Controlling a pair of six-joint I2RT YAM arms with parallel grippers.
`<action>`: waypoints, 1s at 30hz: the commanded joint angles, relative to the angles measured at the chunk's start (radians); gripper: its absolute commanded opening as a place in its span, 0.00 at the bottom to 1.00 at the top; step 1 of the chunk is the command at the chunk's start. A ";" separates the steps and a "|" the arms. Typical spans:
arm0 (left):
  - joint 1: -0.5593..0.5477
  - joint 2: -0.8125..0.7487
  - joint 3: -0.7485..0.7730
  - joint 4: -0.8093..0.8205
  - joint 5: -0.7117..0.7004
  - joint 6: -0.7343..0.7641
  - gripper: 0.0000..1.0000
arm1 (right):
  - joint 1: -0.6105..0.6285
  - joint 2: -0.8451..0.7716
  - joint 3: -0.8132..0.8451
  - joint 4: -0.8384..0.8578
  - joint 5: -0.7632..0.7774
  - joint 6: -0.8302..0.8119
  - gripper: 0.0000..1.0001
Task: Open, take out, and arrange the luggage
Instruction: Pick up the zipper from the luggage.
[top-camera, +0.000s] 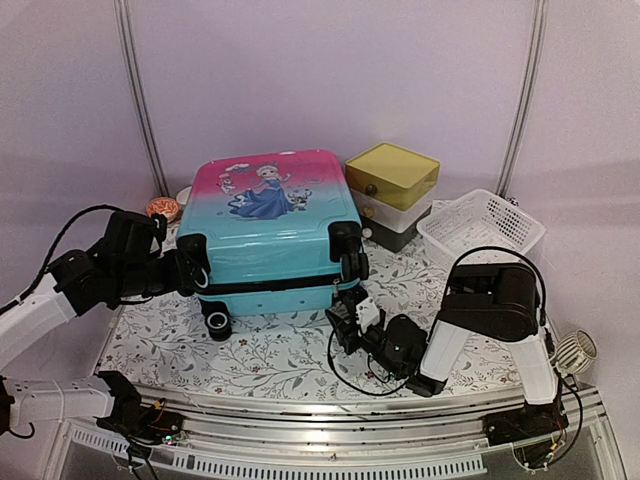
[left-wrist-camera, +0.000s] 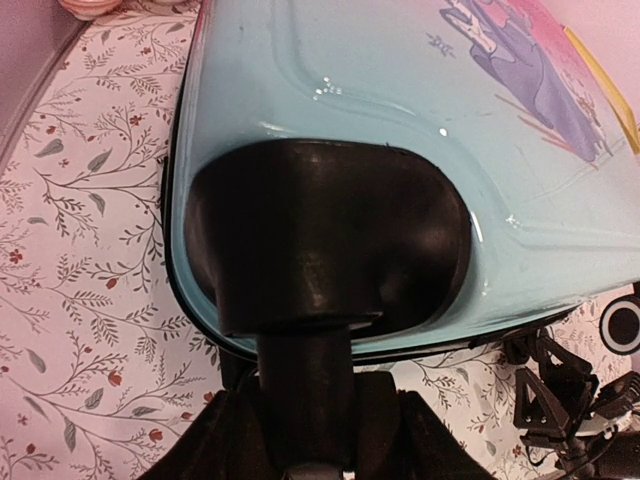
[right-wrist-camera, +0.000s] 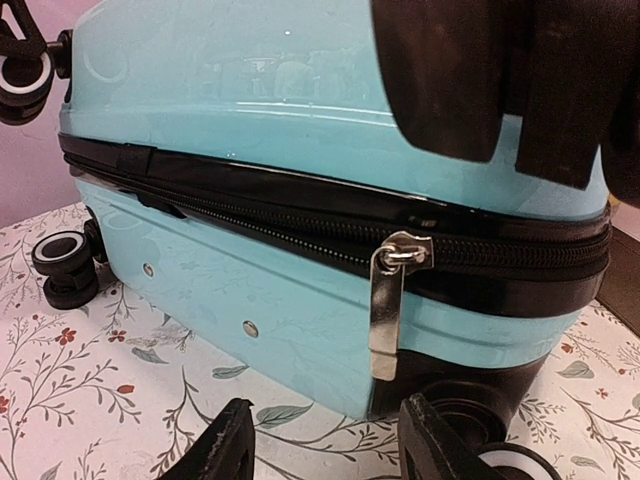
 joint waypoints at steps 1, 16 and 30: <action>0.007 -0.041 -0.003 -0.011 0.025 0.062 0.11 | 0.004 0.034 0.027 0.115 0.037 0.022 0.51; 0.007 -0.042 -0.007 -0.008 0.030 0.058 0.11 | -0.005 0.088 0.136 0.176 0.170 -0.004 0.44; 0.007 -0.043 -0.009 -0.008 0.030 0.063 0.11 | -0.006 0.106 0.181 0.233 0.240 -0.071 0.41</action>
